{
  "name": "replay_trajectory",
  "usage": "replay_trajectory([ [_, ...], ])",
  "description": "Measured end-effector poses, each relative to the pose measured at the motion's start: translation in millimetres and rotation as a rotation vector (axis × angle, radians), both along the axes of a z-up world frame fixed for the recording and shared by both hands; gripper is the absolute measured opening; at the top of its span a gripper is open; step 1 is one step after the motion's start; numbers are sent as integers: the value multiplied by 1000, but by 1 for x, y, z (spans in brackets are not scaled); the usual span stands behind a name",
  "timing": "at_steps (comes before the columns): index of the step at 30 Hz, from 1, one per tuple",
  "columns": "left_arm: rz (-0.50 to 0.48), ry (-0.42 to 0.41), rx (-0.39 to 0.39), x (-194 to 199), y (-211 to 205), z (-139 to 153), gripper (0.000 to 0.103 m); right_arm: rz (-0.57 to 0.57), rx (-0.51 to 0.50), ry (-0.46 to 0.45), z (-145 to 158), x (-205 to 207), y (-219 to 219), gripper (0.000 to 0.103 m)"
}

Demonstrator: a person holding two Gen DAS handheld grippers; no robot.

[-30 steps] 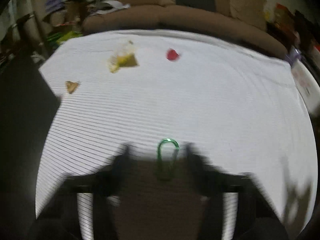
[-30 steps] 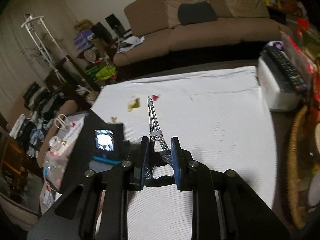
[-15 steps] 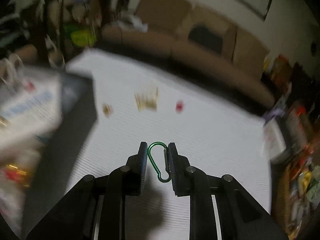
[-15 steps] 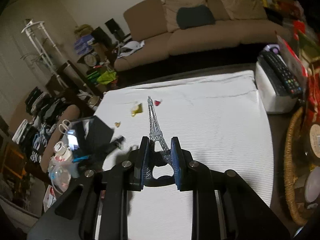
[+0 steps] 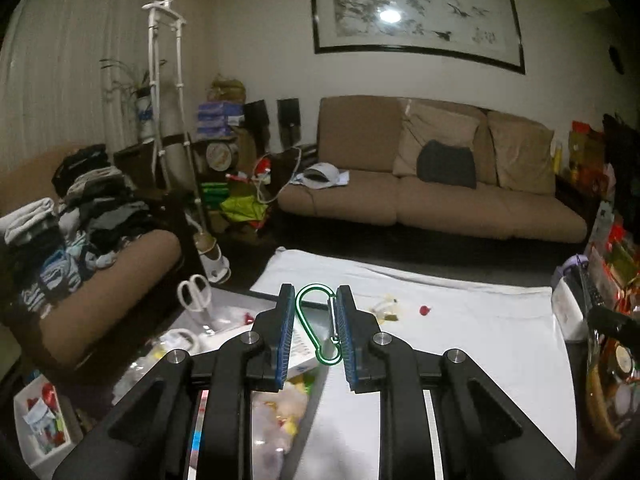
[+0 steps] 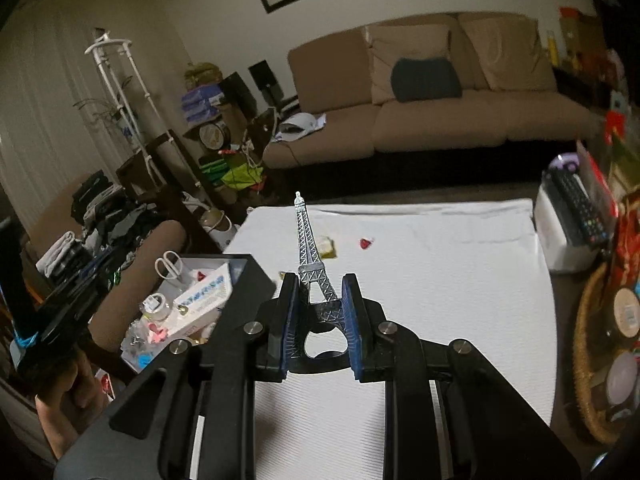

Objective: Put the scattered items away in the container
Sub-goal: 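Carry the keychain in the right tool while the left tool carries the carabiner over the box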

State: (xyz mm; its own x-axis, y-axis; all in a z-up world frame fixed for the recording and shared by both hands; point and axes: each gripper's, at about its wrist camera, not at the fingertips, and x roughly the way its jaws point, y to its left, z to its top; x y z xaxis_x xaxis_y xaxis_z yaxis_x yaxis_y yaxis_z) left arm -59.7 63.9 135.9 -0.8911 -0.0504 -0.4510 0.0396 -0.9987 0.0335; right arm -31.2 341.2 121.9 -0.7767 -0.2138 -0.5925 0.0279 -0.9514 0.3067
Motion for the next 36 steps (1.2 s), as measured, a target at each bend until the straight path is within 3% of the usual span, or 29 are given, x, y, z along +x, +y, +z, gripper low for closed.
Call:
replay_trajectory([
  [3,60,1,-19,3,-25,-1,20,20,28,10,12,-6,-25,21],
  [8,103,-11,26,3,-72,-8,20,76,64,13,25,-23,-84,21],
  [16,173,-46,26,-14,-136,-36,20,235,110,16,45,-75,-201,21],
  [23,206,-84,70,-29,-174,-51,20,317,120,-26,26,-99,-258,21],
  [26,163,-104,152,-35,-181,-58,20,336,109,-59,13,-114,-270,21],
  [30,45,-113,421,-42,-203,-71,20,370,95,-115,-10,-136,-285,21],
  [31,36,-118,445,-45,-207,-74,20,381,86,-134,-17,-142,-288,21],
  [36,131,-188,273,-63,-202,-94,20,414,61,-252,-70,-165,-298,21],
])
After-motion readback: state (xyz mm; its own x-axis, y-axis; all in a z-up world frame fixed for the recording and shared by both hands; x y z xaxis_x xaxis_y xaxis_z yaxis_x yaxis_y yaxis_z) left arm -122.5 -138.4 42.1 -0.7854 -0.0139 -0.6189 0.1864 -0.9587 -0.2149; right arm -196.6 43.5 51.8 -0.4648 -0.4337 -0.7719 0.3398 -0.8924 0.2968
